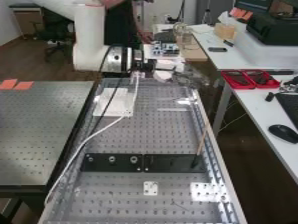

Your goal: Grab the drill bit and place it in the clear container

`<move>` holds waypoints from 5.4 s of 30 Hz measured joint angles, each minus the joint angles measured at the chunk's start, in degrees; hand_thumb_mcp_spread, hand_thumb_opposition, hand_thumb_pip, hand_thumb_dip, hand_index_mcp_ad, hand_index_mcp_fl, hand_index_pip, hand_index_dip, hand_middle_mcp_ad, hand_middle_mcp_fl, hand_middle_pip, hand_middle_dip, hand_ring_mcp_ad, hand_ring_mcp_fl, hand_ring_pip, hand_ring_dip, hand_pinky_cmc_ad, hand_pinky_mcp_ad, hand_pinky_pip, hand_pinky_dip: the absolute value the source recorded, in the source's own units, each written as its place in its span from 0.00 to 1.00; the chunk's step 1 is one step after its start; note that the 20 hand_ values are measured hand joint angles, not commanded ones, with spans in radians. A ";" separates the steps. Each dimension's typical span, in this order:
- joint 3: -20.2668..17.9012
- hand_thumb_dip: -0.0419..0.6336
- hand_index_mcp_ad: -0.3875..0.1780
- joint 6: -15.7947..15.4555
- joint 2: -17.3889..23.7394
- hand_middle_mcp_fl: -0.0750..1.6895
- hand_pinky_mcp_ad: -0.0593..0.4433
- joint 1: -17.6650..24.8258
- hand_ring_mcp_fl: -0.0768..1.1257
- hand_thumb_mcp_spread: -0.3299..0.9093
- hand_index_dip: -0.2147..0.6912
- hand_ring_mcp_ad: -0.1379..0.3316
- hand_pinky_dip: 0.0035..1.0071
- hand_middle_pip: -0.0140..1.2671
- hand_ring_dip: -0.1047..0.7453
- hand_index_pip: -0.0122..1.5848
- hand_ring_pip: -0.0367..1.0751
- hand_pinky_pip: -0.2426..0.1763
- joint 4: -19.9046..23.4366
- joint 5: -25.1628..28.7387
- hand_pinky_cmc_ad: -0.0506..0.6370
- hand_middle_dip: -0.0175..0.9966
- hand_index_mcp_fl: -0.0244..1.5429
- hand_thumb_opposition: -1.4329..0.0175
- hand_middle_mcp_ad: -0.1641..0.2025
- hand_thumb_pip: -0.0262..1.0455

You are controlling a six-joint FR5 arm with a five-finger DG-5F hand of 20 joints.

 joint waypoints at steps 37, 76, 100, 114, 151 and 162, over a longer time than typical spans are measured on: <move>-10.18 0.18 0.58 -4.19 19.40 0.16 0.49 -4.02 0.08 0.47 0.89 0.80 0.40 0.11 0.41 0.05 0.14 0.43 1.20 8.65 0.65 0.42 0.42 0.49 0.70 0.38; -9.23 0.19 0.60 -4.38 19.00 0.16 0.52 -4.82 0.08 0.47 0.90 0.82 0.40 0.11 0.41 0.05 0.14 0.40 0.80 7.07 0.65 0.43 0.42 0.49 0.72 0.37; -9.33 0.19 0.61 -4.15 19.03 0.16 0.51 -5.04 0.09 0.47 0.90 0.83 0.40 0.11 0.40 0.05 0.14 0.40 1.15 5.10 0.65 0.43 0.42 0.49 0.72 0.37; -9.58 0.19 0.61 -4.27 19.42 0.16 0.52 -4.82 0.09 0.47 0.90 0.83 0.40 0.11 0.39 0.05 0.14 0.40 1.31 7.82 0.64 0.43 0.42 0.49 0.73 0.37; -10.57 0.11 0.61 -7.63 22.30 0.13 0.55 -4.32 0.09 0.45 0.68 0.83 0.39 0.12 0.33 0.06 0.14 0.40 -1.13 6.35 0.65 0.38 0.21 0.52 0.74 0.31; -11.53 0.11 0.61 -6.96 23.01 0.13 0.55 -4.85 0.08 0.45 0.67 0.82 0.39 0.12 0.32 0.07 0.14 0.40 -0.79 5.08 0.65 0.36 0.22 0.52 0.74 0.32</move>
